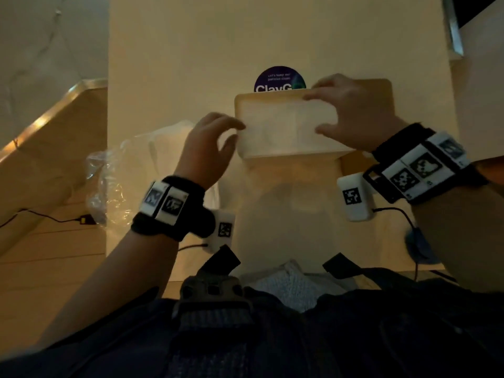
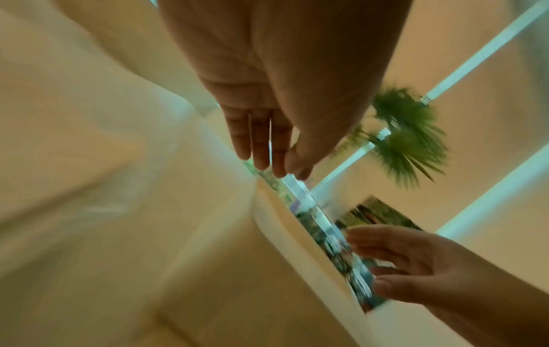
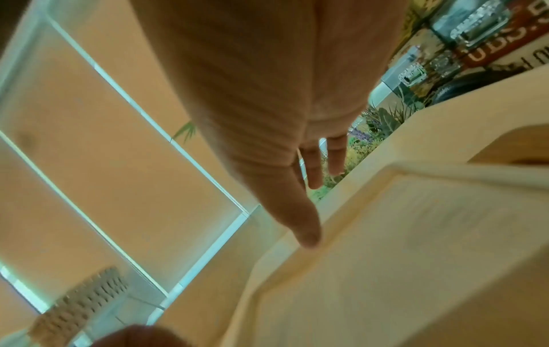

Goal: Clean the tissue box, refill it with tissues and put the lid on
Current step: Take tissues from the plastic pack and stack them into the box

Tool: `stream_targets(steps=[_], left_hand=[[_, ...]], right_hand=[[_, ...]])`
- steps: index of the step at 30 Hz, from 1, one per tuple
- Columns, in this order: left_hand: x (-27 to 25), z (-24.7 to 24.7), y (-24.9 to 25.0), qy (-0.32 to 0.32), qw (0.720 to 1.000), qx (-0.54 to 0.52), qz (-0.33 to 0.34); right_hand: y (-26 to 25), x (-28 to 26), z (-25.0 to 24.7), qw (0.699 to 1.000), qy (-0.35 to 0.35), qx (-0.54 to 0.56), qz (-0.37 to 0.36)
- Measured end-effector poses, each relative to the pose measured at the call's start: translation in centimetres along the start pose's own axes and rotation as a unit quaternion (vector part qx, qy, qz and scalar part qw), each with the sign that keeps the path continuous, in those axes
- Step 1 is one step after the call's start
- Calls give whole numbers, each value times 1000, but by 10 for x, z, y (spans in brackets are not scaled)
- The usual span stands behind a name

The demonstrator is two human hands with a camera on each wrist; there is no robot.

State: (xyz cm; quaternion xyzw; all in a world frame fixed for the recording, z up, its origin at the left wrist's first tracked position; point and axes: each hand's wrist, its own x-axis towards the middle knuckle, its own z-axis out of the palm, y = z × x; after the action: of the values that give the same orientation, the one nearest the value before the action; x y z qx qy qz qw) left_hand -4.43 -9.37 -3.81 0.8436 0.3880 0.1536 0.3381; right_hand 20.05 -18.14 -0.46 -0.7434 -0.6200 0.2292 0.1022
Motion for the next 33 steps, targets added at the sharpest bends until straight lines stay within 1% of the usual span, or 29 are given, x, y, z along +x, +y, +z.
stream_targets(steps=[1,2,3,4,5,6,8,9,10,11,14,17,19,20,23,26,30,32,33], left_hand=[[-17,-7,-11,48,998,-22,-42],[-33,-12,-24,82,990,-44,-104],[-47,-16,-39,97,976,-75,-179],[-59,-18,-52,94,957,-113,-252],[-69,-19,-64,77,936,-145,-312],[-76,-19,-72,54,919,-166,-354],[-83,-16,-82,29,903,-166,-396],[-82,-15,-85,33,900,-160,-405],[-80,-13,-86,40,898,-152,-411],[-78,-12,-88,44,898,-144,-413],[-70,-9,-93,48,894,-135,-425],[-68,-9,-100,63,879,-151,-448],[-66,-9,-103,75,870,-155,-463],[-65,-9,-103,73,870,-149,-464],[-63,-6,-104,57,884,-115,-449],[-59,-6,-102,58,885,-108,-449],[-58,-8,-100,70,880,-120,-453],[-58,-10,-99,79,870,-138,-468],[-58,-10,-98,88,863,-152,-473]], right_hand=[[-12,-3,-1,998,44,35,-20],[-26,-3,1,994,72,78,-40],[-41,-2,7,987,77,126,-59],[-57,1,17,980,60,173,-74],[-74,4,31,974,24,208,-84],[-91,9,46,969,-25,229,-90],[-120,21,82,956,-142,246,-79],[-133,27,101,947,-194,250,-56],[-142,33,119,940,-231,252,-23],[-149,38,134,938,-248,244,14],[-156,47,160,940,-230,229,108],[-155,48,164,929,-180,283,155],[-154,48,164,927,-149,303,166],[-154,48,164,928,-138,305,163],[-155,48,162,933,-117,303,152],[-154,49,161,931,-102,315,155],[-154,50,159,924,-54,338,169],[-155,50,158,912,-43,364,183],[-156,50,157,899,-49,392,190]])
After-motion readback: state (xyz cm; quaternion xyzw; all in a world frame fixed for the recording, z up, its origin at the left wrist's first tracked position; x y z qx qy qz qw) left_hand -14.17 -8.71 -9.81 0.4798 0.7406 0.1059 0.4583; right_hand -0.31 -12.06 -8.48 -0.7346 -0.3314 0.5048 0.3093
